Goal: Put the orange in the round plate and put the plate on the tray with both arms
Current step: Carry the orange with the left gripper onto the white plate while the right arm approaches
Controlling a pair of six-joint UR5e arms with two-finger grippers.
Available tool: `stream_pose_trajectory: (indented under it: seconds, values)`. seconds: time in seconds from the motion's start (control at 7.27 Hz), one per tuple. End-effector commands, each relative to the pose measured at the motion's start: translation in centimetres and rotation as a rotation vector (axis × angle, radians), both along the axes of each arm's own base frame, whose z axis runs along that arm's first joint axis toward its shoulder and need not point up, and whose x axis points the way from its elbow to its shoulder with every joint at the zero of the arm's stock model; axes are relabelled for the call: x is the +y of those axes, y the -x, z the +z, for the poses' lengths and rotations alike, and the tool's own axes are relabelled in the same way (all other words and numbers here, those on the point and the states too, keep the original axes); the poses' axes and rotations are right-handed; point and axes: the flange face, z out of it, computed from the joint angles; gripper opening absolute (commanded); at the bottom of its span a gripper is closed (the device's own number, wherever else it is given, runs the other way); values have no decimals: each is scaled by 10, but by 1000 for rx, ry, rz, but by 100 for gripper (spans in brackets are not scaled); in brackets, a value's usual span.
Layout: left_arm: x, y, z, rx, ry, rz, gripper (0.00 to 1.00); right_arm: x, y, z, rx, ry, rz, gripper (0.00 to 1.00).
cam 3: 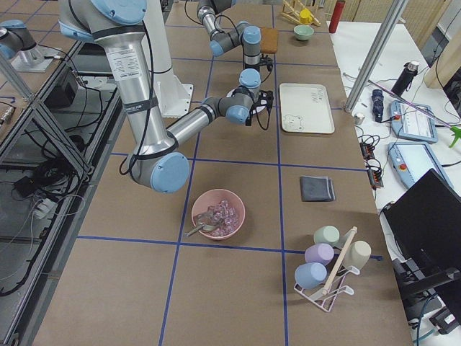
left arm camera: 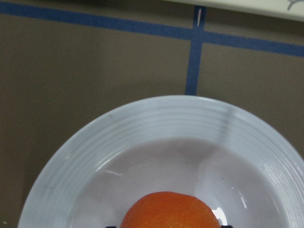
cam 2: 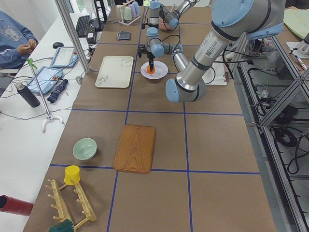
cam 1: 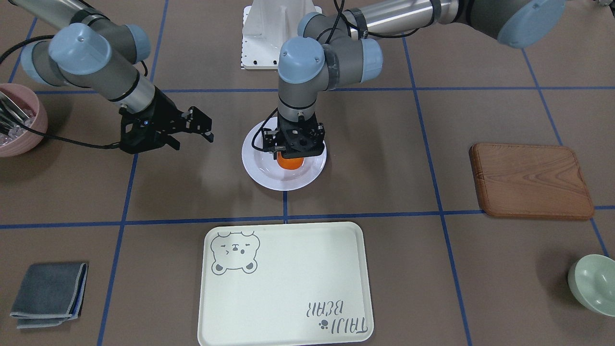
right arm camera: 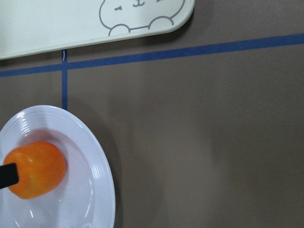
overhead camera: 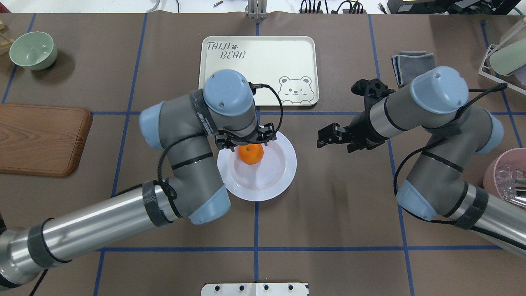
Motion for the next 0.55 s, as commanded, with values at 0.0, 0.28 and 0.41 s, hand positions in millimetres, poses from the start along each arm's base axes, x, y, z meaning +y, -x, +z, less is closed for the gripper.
stream_pose_trajectory:
  seconds: [0.0, 0.28, 0.41]
  values:
    - [-5, 53, 25, 25, 35, -5, 98, 6, 40, 13, -76, 66, 30, 100]
    - [-4, 67, 15, 49, 22, -6, 98, 10, 48, 18, -77, 68, 22, 100]
    - [-14, 110, 29, 53, -3, -4, 98, 11, 53, 23, -68, 78, 22, 100]
